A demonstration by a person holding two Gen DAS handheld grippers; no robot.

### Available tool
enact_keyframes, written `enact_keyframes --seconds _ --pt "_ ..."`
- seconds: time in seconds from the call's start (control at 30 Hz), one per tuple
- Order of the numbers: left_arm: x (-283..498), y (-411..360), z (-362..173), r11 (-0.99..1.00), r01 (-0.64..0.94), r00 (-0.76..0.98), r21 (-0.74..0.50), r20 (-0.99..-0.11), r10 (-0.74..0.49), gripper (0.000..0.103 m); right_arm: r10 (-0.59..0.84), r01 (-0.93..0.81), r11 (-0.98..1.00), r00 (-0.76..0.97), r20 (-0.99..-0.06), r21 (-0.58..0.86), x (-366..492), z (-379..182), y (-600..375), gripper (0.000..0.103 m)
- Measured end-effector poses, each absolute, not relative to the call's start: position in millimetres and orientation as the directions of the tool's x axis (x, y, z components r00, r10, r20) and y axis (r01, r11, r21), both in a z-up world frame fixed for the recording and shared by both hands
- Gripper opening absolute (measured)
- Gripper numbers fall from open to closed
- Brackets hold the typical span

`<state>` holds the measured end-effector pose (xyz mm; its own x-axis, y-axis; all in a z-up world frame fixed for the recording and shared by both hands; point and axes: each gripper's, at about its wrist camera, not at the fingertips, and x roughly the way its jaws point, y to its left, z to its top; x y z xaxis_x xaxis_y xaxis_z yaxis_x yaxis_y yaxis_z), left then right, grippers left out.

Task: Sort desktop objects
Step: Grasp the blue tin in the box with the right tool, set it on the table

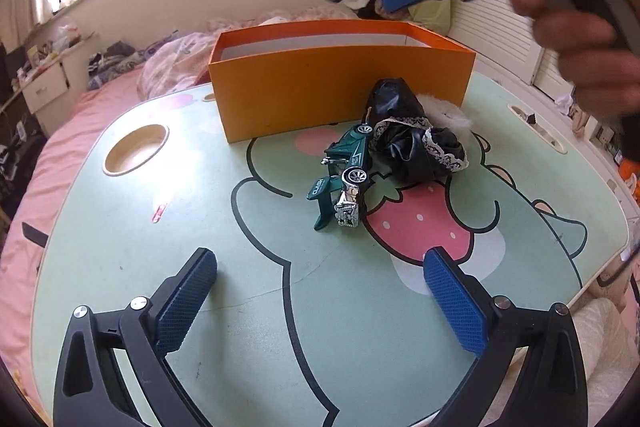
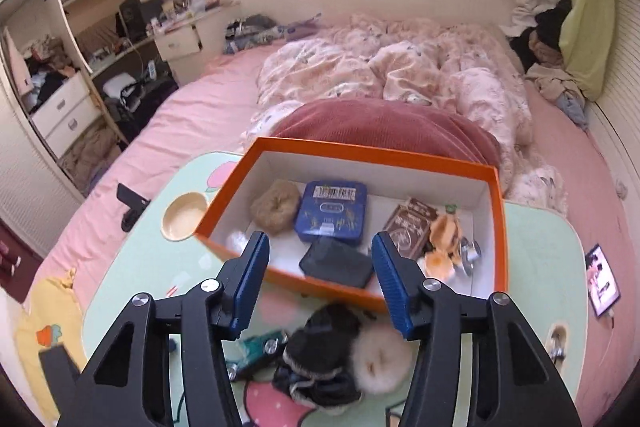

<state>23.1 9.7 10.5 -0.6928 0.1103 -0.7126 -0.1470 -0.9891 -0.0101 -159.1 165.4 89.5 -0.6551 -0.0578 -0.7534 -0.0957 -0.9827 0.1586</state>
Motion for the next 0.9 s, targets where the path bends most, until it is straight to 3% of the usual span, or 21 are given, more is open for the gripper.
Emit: enact_keyframes --seconds 0.17,0.27,0.43,0.53,0.6,0.73,0.9 --pt "23 11 10 -0.989 -0.148 -0.693 -0.011 -0.712 0.112 0.103 -0.009 -0.142 -0.987 -0.444 -0.896 0.081 -239 46 173 0.055" --pt "22 13 9 -0.989 -0.148 -0.694 -0.011 -0.712 0.111 0.103 -0.083 -0.132 -0.981 -0.375 -0.923 0.142 -258 28 178 0.059" --pt "22 14 9 -0.989 -0.147 -0.694 -0.011 -0.711 0.111 0.103 -0.087 -0.169 -0.974 -0.33 -0.94 0.149 -268 16 178 0.067" --pt "22 13 8 -0.989 -0.148 -0.693 -0.011 -0.712 0.112 0.103 0.006 -0.119 -0.993 -0.275 -0.961 0.028 -273 6 161 0.067" --pt "21 13 8 -0.989 -0.148 -0.693 -0.011 -0.712 0.112 0.103 0.042 -0.089 -0.996 -0.277 -0.96 -0.018 -274 9 154 0.067" --pt "20 13 7 -0.989 -0.148 -0.694 -0.011 -0.711 0.112 0.103 0.001 -0.124 -0.992 -0.3 -0.954 0.038 -264 13 164 0.066" --pt "20 14 6 -0.989 -0.148 -0.694 -0.012 -0.711 0.112 0.103 -0.022 -0.138 -0.984 -0.526 -0.85 0.111 -221 52 181 0.066"
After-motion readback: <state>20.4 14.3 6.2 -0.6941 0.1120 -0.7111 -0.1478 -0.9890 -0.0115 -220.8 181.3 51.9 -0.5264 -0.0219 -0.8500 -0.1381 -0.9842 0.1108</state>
